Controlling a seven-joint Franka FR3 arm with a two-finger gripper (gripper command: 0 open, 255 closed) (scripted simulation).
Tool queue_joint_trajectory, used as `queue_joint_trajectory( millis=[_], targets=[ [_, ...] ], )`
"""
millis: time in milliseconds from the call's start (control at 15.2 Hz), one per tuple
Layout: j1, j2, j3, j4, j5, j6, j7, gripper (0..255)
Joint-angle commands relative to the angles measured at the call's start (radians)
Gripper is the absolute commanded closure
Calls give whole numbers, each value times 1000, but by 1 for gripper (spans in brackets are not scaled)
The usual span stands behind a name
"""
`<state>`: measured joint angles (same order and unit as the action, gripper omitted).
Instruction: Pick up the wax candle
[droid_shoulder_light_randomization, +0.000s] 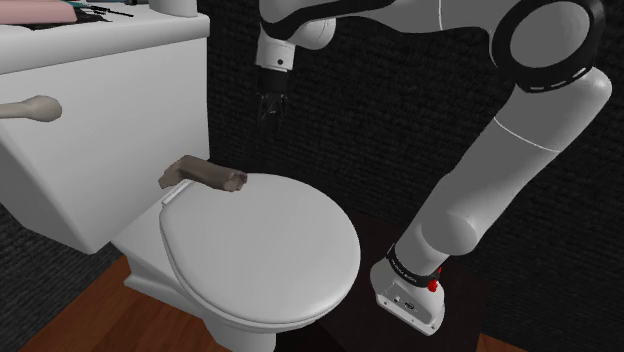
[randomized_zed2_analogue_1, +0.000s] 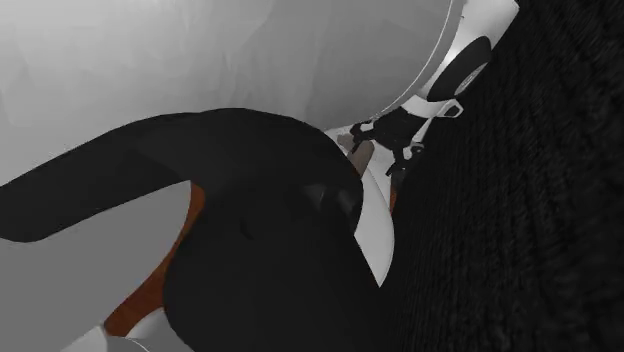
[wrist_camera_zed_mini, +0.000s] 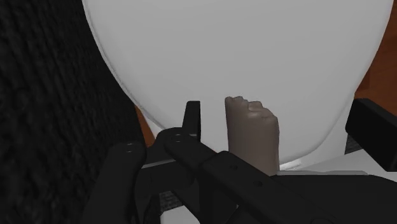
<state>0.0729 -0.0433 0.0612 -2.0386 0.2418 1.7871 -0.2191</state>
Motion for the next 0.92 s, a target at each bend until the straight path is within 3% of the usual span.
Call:
queue_joint_trajectory(
  millis=[0, 726, 858],
  targets=[
    [7, 81, 6, 52, 17, 8, -10, 0],
    [41, 549, 53, 451, 79, -30, -34, 0],
    [43, 568, 55, 460, 80, -23, -37, 0]
  ],
)
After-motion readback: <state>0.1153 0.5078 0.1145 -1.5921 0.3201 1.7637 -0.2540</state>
